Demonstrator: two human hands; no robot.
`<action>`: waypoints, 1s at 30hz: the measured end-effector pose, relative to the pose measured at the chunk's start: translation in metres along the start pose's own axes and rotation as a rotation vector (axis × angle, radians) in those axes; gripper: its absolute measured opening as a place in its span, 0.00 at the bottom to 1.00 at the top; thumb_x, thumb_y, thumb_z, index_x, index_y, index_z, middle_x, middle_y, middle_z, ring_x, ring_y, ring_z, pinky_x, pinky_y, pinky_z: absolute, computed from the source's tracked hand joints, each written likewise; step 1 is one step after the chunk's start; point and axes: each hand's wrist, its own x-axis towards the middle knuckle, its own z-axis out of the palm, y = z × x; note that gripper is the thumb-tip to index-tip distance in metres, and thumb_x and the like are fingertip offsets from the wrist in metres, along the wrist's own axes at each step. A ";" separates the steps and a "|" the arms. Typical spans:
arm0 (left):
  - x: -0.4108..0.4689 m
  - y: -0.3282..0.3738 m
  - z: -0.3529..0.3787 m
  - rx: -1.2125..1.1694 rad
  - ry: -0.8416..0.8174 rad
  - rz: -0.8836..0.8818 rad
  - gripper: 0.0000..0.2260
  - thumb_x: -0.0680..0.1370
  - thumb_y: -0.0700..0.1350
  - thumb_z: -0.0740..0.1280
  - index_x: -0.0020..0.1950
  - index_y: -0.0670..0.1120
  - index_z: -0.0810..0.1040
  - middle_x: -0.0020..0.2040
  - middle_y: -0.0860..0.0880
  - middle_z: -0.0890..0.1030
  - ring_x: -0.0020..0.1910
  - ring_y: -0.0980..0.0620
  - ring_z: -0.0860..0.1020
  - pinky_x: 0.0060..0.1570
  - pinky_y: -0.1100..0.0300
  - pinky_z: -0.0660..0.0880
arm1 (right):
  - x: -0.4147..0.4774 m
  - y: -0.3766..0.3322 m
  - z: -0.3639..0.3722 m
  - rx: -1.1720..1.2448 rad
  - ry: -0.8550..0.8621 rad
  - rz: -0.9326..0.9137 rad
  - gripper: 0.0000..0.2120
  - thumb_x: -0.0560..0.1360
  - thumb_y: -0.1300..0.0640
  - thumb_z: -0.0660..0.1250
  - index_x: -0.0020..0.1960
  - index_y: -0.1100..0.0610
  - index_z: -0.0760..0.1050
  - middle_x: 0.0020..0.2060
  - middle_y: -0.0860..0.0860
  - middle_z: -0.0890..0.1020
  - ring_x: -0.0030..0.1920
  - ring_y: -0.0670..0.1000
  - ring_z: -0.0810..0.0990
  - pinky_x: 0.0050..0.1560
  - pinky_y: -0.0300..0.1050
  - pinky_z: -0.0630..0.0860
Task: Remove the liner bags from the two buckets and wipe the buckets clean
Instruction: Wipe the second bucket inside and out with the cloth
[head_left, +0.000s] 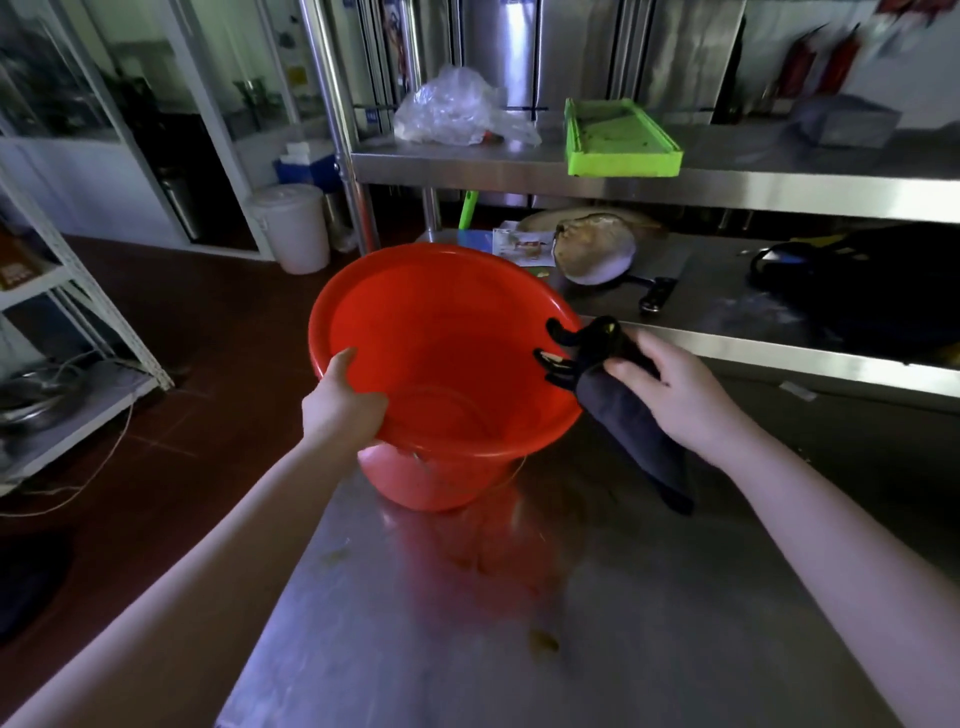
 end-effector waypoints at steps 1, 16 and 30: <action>0.000 0.001 -0.001 -0.030 -0.016 -0.034 0.32 0.73 0.40 0.64 0.75 0.58 0.63 0.55 0.43 0.74 0.35 0.43 0.84 0.34 0.51 0.83 | -0.006 0.003 -0.001 0.004 0.038 0.029 0.09 0.80 0.54 0.64 0.59 0.45 0.75 0.52 0.37 0.81 0.56 0.39 0.77 0.55 0.36 0.71; -0.009 -0.054 -0.012 0.931 -0.021 1.059 0.30 0.74 0.62 0.68 0.68 0.43 0.73 0.51 0.47 0.81 0.52 0.42 0.81 0.58 0.47 0.74 | -0.043 0.018 0.067 0.043 0.054 0.343 0.28 0.80 0.50 0.63 0.76 0.58 0.60 0.74 0.52 0.67 0.73 0.50 0.64 0.65 0.36 0.58; 0.057 -0.022 -0.048 0.613 0.099 1.170 0.22 0.75 0.63 0.63 0.51 0.44 0.72 0.33 0.49 0.79 0.29 0.42 0.80 0.27 0.58 0.69 | -0.045 -0.024 0.108 -0.026 0.237 0.389 0.25 0.80 0.49 0.63 0.73 0.57 0.66 0.67 0.49 0.74 0.66 0.42 0.69 0.59 0.29 0.61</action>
